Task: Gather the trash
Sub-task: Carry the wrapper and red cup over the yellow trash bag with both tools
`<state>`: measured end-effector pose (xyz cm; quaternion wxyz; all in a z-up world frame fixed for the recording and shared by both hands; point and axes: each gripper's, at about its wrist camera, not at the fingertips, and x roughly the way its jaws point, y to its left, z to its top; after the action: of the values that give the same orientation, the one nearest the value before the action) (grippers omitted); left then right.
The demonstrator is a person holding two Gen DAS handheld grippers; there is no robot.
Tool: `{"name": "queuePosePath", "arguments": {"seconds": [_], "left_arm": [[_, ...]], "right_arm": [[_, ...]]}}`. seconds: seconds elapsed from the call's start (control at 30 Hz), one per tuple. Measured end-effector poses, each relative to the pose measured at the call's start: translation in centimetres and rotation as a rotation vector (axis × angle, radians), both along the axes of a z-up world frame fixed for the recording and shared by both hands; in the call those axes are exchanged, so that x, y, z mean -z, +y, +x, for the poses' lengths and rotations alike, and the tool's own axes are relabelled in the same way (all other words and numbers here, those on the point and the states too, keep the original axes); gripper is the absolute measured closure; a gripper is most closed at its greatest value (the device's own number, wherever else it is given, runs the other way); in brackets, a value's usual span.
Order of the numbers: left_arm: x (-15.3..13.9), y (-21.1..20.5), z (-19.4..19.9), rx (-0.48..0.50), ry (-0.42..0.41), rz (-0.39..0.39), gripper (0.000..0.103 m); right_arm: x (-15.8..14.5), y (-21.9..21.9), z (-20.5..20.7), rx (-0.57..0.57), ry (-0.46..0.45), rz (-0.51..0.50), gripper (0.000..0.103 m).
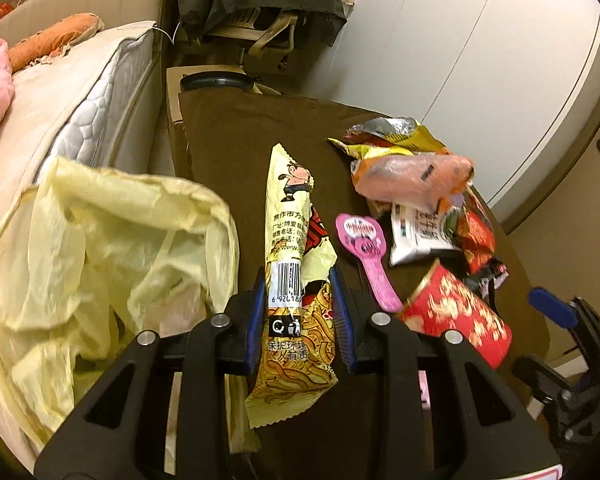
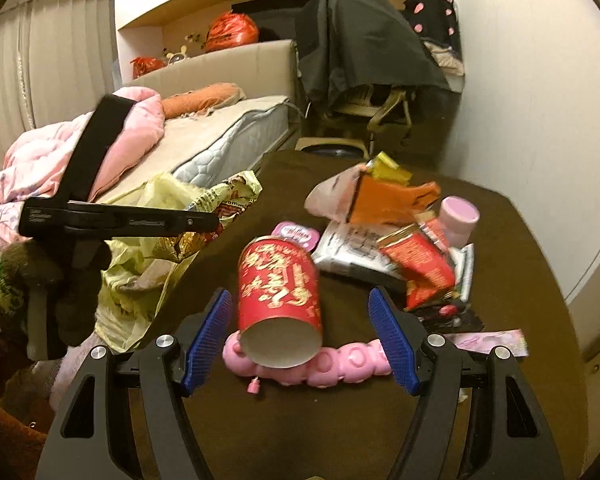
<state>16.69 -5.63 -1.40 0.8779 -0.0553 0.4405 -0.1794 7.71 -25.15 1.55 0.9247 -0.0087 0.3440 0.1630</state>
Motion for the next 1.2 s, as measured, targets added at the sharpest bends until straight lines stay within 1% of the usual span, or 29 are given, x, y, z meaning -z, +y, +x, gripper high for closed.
{"name": "queuePosePath", "arguments": {"seconds": [0.1,0.17,0.2,0.23,0.3,0.37,0.5,0.63,0.73,0.87,0.97,1.1,1.2], "left_arm": [[0.1,0.2,-1.2,0.000,-0.001,-0.004,0.074],[0.2,0.3,-2.2,0.001,-0.005,0.003,0.074],[0.2,0.4,-2.8,-0.001,-0.008,0.011,0.074],[0.1,0.6,-2.9,-0.003,-0.009,0.015,0.074],[0.1,0.9,-3.6,-0.009,-0.013,0.022,0.074],[-0.2,1.3,-4.3,-0.018,-0.022,0.027,0.074],[-0.9,2.1,-5.4,-0.031,-0.043,0.024,0.074],[-1.8,3.2,-6.1,-0.042,-0.065,0.013,0.074],[-2.1,4.2,-6.5,-0.059,-0.075,0.006,0.074],[-2.4,7.1,-6.8,-0.103,-0.078,-0.004,0.074],[-2.3,10.0,-6.9,-0.170,-0.073,-0.001,0.074],[-1.4,14.0,-6.1,-0.240,-0.028,-0.022,0.074],[0.0,15.7,-5.0,-0.236,0.030,-0.050,0.074]], "right_arm": [[1.3,0.5,0.9,0.008,0.027,-0.018,0.036],[1.9,0.6,1.3,0.007,0.047,-0.008,0.037],[2.0,0.5,1.4,0.003,0.057,0.006,0.042],[2.1,0.5,1.5,-0.001,0.064,0.016,0.050],[2.0,0.2,1.7,-0.009,0.069,0.031,0.050],[1.6,0.2,1.4,-0.009,0.053,0.034,0.051],[0.2,-0.2,1.3,0.028,0.012,0.010,0.051],[-1.7,-0.5,1.7,0.054,-0.023,0.002,0.051],[-3.3,0.0,1.9,0.051,-0.055,-0.008,0.051],[-5.1,1.6,2.7,0.011,-0.075,-0.006,0.051],[-6.1,3.5,3.4,-0.032,-0.092,-0.008,0.051],[-6.5,6.3,4.8,-0.106,-0.083,0.009,0.051],[-6.0,9.0,6.3,-0.170,-0.049,0.014,0.051]]}}
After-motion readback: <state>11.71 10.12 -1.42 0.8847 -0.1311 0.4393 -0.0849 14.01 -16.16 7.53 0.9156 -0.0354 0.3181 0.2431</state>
